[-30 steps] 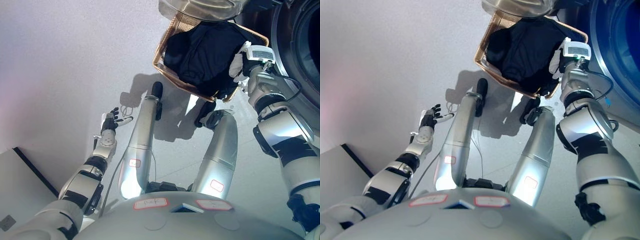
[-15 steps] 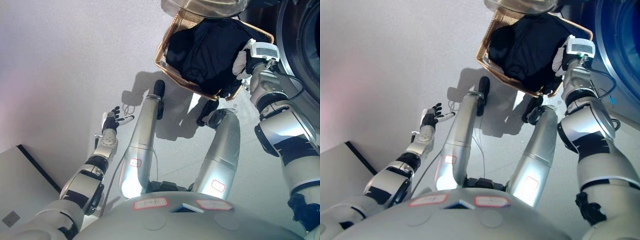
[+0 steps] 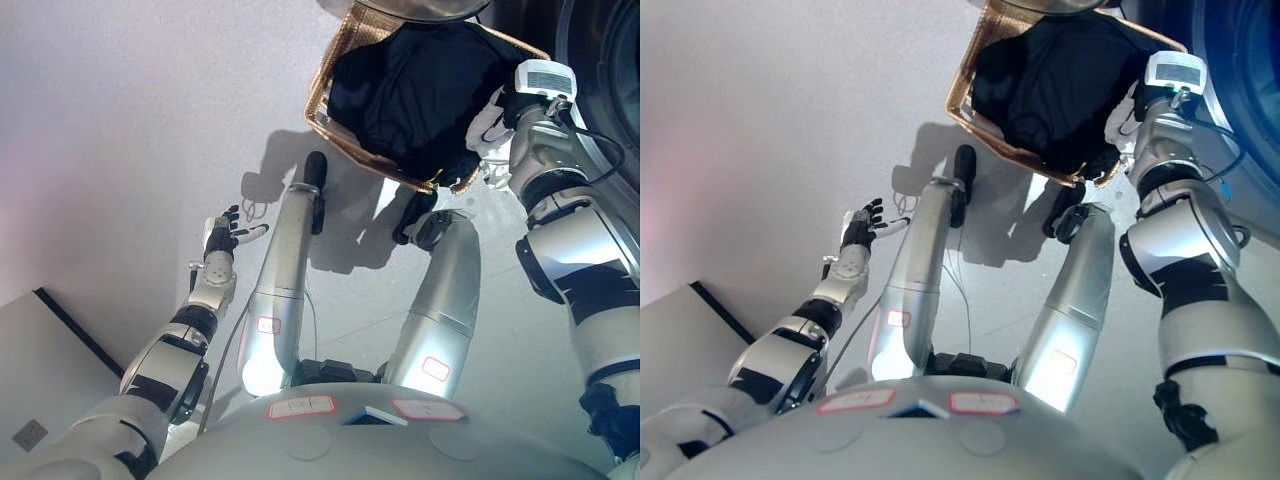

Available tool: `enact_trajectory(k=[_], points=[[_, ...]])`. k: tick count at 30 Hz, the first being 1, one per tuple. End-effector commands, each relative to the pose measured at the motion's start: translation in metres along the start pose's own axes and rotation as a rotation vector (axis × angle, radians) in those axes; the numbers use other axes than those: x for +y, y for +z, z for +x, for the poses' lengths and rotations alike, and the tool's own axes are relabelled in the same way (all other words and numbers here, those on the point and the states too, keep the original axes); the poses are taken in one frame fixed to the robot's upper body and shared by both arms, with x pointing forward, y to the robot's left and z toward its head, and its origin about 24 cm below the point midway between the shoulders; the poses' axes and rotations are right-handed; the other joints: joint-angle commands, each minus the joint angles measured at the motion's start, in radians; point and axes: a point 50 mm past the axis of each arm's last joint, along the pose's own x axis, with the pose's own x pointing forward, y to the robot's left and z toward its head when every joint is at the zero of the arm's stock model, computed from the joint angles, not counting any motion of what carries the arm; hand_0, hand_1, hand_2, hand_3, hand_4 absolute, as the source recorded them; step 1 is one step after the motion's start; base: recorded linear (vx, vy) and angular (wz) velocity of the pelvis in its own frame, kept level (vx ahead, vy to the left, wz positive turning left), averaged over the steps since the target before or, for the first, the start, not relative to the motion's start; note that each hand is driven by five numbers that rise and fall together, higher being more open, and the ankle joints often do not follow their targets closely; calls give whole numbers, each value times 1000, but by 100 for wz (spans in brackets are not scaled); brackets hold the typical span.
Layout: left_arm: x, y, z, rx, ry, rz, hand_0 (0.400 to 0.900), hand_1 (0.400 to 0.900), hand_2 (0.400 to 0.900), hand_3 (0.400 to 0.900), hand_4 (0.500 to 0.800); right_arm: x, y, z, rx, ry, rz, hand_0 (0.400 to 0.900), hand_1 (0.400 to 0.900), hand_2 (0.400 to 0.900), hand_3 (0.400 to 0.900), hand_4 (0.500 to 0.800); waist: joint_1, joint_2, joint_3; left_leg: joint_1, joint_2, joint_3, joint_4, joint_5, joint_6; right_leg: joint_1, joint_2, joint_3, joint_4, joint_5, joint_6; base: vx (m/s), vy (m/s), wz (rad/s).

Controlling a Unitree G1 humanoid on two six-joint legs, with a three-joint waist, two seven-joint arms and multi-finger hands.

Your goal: Put the clothes in the basket into the washing machine.

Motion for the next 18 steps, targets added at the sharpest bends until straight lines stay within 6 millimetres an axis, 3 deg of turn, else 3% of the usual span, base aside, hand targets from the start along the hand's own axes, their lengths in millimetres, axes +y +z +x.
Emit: enact_trajectory(k=[1, 6, 10, 16, 18], points=[[18, -20, -3, 44, 88, 35, 900, 900, 900, 900, 800, -21, -29, 4, 110, -95, -11, 400, 400, 400, 400, 500, -6, 43, -17, 66, 5, 5, -109, 15, 2, 89, 65, 1, -137, 88, 60, -11, 15, -8], [23, -17, -1, 30, 96, 33, 900, 900, 900, 900, 800, -26, -32, 5, 110, -121, 55, 400, 400, 400, 400, 500, -15, 46, -7, 153, 20, 18, -211, 49, 0, 168, 70, -7, -222, 126, 65, -7, 14, -9], [30, -20, -1, 40, 113, 21, 900, 900, 900, 900, 800, -34, -27, 6, 95, -167, 268, 400, 400, 400, 400, 500, -34, 41, 0, 249, 33, 30, -310, 82, -2, 267, 82, -9, -327, 166, 71, 23, 17, -14], [39, -36, -6, 78, 131, 11, 900, 900, 900, 900, 800, -22, -21, 4, 126, -164, 660, 400, 400, 400, 400, 500, -58, 31, 0, 390, 39, 44, -463, 128, -1, 400, 107, -17, -490, 222, 86, 43, 21, -17], [41, -43, -8, 97, 130, 21, 900, 900, 900, 900, 800, -7, -22, 0, 162, -138, 790, 400, 400, 400, 400, 500, -64, 29, -2, 435, 41, 47, -515, 145, 0, 446, 113, -23, -549, 242, 93, 24, 16, -15]])
